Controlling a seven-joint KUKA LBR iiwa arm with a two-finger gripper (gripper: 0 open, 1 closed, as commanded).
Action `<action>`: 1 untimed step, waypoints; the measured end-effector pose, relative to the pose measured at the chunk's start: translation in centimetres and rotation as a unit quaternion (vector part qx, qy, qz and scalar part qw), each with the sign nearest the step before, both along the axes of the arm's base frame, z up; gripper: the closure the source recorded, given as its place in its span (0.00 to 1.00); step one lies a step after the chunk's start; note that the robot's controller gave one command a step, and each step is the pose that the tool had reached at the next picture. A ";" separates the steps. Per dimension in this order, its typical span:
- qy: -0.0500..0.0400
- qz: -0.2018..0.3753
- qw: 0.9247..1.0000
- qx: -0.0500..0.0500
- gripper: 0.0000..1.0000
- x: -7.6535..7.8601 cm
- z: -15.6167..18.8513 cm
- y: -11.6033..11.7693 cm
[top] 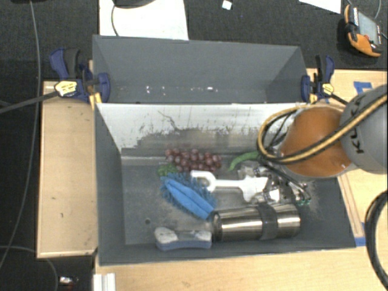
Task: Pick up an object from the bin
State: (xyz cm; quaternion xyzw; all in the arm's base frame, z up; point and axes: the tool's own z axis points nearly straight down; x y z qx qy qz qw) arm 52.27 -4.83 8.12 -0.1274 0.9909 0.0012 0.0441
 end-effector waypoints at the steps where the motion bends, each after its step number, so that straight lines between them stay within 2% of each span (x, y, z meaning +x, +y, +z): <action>1: -0.006 -0.007 1.000 -0.001 1.00 0.2 -0.1 0.2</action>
Offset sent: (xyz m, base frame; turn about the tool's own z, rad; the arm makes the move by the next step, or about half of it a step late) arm -0.0002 0.0031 -0.0112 0.0329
